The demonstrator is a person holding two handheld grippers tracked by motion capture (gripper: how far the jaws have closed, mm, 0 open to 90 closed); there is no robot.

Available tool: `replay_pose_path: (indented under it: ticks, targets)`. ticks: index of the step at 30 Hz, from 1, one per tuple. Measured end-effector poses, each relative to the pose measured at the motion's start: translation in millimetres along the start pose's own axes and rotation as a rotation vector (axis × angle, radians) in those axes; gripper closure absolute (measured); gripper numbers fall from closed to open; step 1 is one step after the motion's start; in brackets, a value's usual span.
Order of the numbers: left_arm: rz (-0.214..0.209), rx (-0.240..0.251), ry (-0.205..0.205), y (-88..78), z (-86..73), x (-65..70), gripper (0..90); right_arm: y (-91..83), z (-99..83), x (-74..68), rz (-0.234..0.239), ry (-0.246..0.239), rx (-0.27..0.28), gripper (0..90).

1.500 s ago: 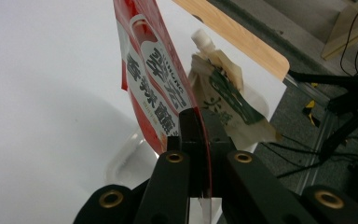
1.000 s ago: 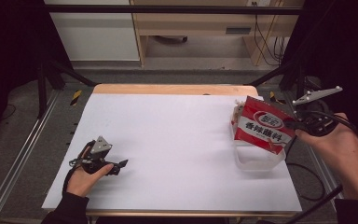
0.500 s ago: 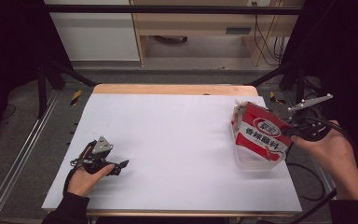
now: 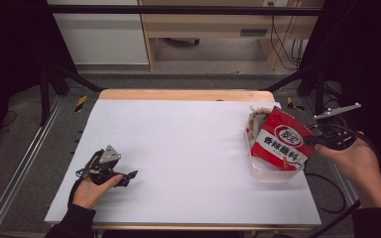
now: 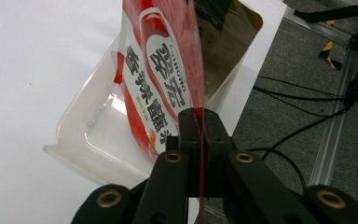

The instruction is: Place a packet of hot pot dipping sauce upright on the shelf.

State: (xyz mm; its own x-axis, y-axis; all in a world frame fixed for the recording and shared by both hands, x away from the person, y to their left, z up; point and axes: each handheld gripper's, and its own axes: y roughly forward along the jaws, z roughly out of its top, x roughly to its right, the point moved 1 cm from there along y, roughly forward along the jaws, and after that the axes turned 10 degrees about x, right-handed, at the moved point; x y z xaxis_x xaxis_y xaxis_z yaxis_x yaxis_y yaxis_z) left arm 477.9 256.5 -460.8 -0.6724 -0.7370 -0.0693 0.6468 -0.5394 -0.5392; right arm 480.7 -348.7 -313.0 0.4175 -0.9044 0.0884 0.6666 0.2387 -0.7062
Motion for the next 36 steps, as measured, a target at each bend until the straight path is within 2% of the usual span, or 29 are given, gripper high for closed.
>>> replay_pose_path:
  ticks: [3, 8, 10, 15, 29, 36]
  targets:
    - [0.0, 0.0, 0.0, 0.3, 0.0, 0.4, 10.6, 0.4, -1.6, 3.2, 0.021, 0.006, 0.009, 85.1]
    - [0.0, -0.001, 0.001, 0.3, 0.0, 0.2, 10.5, 4.3, 0.0, 0.7, 0.034, -0.058, 0.034, 61.6]
    - [0.0, 0.0, 0.001, 0.1, 0.0, 0.3, 10.4, 6.6, 3.6, -1.8, 0.021, -0.075, 0.056, 51.5]
    - [0.0, 0.002, 0.001, -0.3, 0.2, 0.7, 10.3, 10.9, 16.5, -10.2, -0.01, -0.095, 0.093, 39.9]
    - [0.0, 0.0, 0.003, 0.1, 0.3, 1.0, 10.2, 9.8, 42.0, -29.4, -0.018, -0.126, 0.127, 26.0]
    - [0.003, -0.001, 0.001, -0.8, -0.1, -0.2, 10.1, 17.4, 63.9, -42.5, -0.019, -0.105, 0.164, 22.6]
